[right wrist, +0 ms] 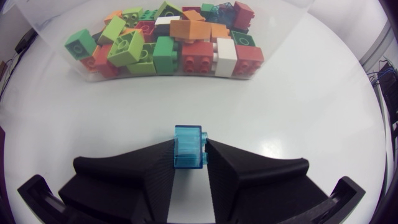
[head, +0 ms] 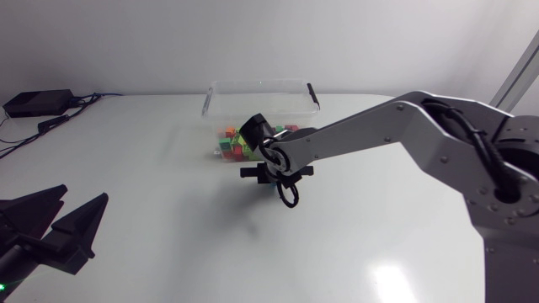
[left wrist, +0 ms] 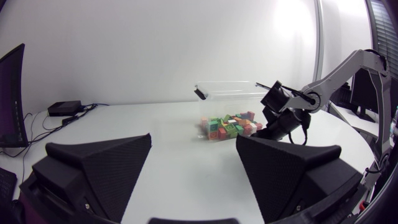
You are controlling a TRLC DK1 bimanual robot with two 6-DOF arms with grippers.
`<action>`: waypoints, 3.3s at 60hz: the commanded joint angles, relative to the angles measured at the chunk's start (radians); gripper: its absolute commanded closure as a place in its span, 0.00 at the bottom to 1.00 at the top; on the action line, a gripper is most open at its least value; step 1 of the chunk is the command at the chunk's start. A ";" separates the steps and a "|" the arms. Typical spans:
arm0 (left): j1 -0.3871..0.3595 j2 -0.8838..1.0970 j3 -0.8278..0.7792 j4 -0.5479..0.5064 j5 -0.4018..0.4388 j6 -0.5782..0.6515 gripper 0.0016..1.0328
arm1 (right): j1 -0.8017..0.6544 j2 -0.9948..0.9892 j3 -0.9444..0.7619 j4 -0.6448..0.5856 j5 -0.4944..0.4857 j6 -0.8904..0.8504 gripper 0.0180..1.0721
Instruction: Place the duplo bricks in the container
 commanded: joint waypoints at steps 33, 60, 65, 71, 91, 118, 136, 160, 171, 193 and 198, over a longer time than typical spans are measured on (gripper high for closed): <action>0.011 -0.011 -0.175 0.336 -0.053 -0.041 0.08 | 0.049 -0.460 -0.205 0.057 0.067 -0.124 0.71; 0.008 -0.010 -0.292 0.469 -0.083 0.066 0.08 | 0.029 -0.512 -0.082 0.115 0.076 -0.294 0.71; 0.008 -0.010 -0.292 0.469 -0.083 0.080 0.08 | 0.008 -0.481 -0.029 0.129 0.075 -0.323 0.71; 0.008 -0.010 -0.292 0.469 -0.083 0.091 0.08 | -0.018 -0.434 0.019 0.184 0.072 -0.377 0.71; 0.005 -0.010 -0.292 0.469 -0.083 0.160 0.08 | -0.101 -0.194 0.188 0.301 0.026 -0.454 0.70; -0.004 -0.010 -0.292 0.469 -0.083 0.160 0.05 | -0.138 0.105 0.485 0.264 0.026 -0.497 0.64; -0.003 -0.010 -0.292 0.469 -0.083 0.160 0.05 | -0.156 0.006 0.459 0.219 0.042 -0.458 0.10; 0.000 -0.010 -0.292 0.468 -0.083 0.160 0.05 | -0.265 -0.405 0.125 0.333 0.069 -0.597 0.10; -0.004 -0.010 -0.292 0.468 -0.085 0.160 0.05 | -0.357 -0.624 -0.105 0.417 0.052 -0.666 0.10; -0.001 -0.010 -0.292 0.468 -0.085 0.158 0.05 | -0.541 -0.974 -0.503 0.535 -0.004 -0.728 0.10; 0.005 -0.010 -0.292 0.468 -0.086 0.158 0.05 | -0.581 -1.040 -0.579 0.545 -0.005 -0.725 0.10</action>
